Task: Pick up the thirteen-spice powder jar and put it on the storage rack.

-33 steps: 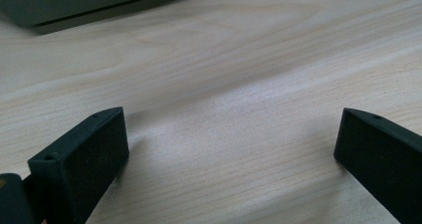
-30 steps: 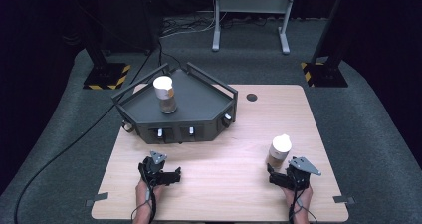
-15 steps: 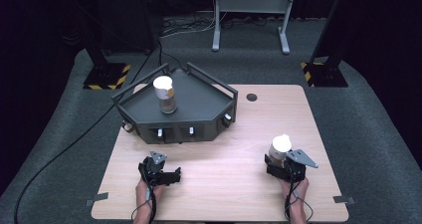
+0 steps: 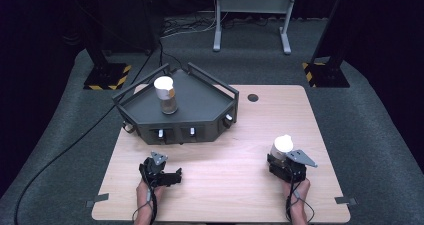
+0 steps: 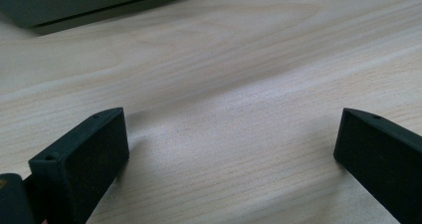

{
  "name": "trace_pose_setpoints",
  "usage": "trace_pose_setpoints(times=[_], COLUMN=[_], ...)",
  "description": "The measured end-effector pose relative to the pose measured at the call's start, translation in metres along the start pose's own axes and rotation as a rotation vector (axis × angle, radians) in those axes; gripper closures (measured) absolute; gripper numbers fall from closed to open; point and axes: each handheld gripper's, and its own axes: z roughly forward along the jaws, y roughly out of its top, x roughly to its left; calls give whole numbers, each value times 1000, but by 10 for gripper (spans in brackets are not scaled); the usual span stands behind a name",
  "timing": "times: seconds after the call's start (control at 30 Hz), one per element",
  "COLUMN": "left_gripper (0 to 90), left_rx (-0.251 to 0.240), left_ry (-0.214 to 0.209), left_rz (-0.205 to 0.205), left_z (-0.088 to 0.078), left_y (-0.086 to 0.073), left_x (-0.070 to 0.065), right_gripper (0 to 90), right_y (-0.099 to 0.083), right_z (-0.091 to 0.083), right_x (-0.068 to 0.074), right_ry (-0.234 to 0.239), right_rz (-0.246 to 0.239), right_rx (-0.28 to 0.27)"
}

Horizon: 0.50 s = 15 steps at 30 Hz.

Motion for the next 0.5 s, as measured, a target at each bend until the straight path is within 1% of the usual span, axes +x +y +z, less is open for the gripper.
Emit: trace_pose_setpoints(times=[0.23,0.33,0.5], left_gripper=[4,4,4], left_rx=[-1,0,-3], left_ry=[-1,-1,-1], left_rz=[-2,-1,-1], left_z=[0,0,0], left_y=[0,0,-1], left_x=[0,0,0], right_gripper=[300,300,300], right_y=[2,3,11], right_z=[-2,-6,-11], right_x=[-1,-1,1], right_ry=[4,12,22], right_rz=[5,9,-2], right_rx=[6,-10,-26])
